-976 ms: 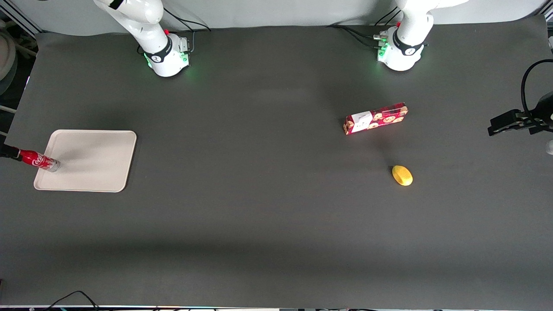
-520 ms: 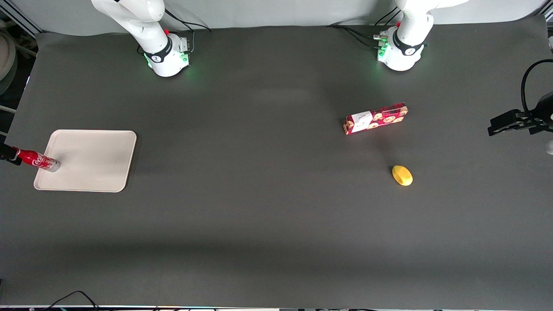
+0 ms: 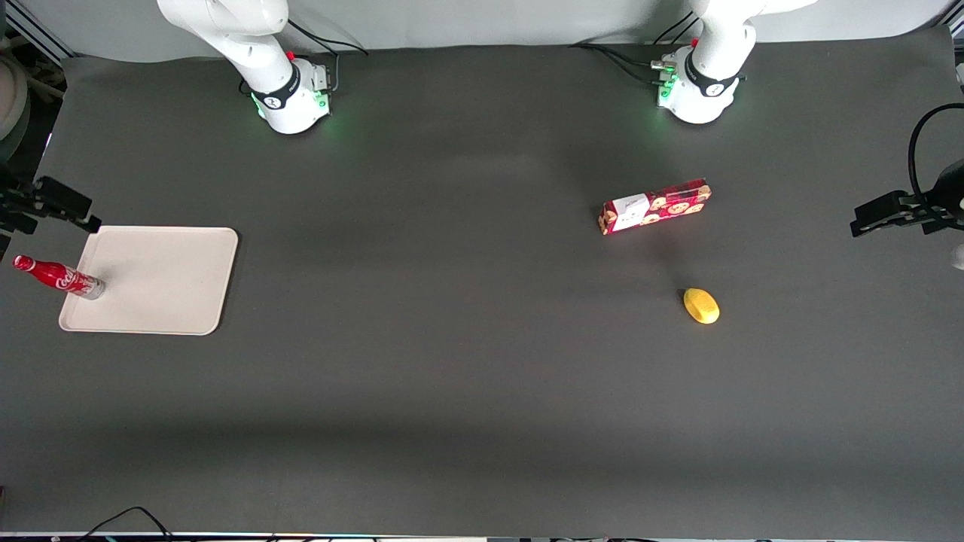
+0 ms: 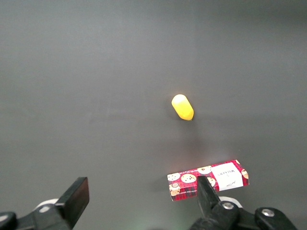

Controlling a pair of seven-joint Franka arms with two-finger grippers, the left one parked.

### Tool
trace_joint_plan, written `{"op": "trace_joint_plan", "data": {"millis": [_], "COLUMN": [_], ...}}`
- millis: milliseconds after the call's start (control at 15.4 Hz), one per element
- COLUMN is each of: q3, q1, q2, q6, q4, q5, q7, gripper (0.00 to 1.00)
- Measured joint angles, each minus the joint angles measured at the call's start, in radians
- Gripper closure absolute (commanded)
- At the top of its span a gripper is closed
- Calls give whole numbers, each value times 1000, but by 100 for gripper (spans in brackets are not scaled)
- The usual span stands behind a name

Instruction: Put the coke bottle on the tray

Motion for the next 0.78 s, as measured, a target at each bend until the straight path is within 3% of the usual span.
{"op": "trace_joint_plan", "data": {"millis": [780], "q3": [22], "q1": [1], "q2": [-24], "q6": [-37], "q4": [1], "q5": [1], "q7": [53], "gripper": [0]}}
